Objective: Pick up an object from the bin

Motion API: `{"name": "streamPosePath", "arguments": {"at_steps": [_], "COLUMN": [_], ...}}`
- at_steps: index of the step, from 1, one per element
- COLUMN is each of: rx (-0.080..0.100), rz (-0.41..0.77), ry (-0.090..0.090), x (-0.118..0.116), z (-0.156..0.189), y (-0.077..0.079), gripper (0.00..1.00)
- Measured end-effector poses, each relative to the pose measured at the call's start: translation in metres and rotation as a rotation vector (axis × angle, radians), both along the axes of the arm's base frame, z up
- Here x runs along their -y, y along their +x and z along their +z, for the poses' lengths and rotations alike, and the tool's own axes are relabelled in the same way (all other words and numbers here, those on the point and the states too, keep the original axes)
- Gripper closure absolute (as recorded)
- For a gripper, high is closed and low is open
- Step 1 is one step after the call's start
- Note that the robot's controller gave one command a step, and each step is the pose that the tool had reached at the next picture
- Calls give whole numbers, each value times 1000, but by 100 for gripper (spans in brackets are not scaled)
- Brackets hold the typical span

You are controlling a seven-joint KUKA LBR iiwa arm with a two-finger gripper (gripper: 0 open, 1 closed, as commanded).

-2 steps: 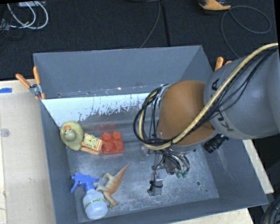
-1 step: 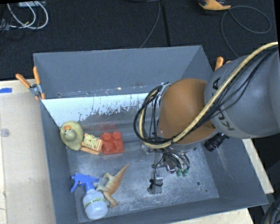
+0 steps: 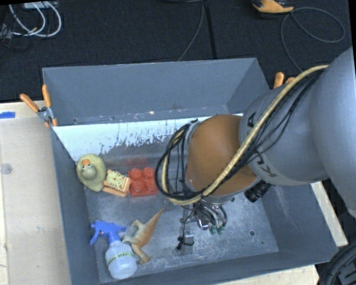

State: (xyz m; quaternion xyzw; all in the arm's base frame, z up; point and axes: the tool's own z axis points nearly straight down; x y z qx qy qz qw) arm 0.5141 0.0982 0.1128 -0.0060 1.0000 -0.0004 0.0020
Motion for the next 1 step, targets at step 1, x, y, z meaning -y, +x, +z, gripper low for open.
{"name": "streamPosePath", "arguments": {"at_steps": [1], "rx": [-14], "rz": [69], "ry": [1], "x": [-26], "z": [-31], "y": [17], "gripper": [0]}}
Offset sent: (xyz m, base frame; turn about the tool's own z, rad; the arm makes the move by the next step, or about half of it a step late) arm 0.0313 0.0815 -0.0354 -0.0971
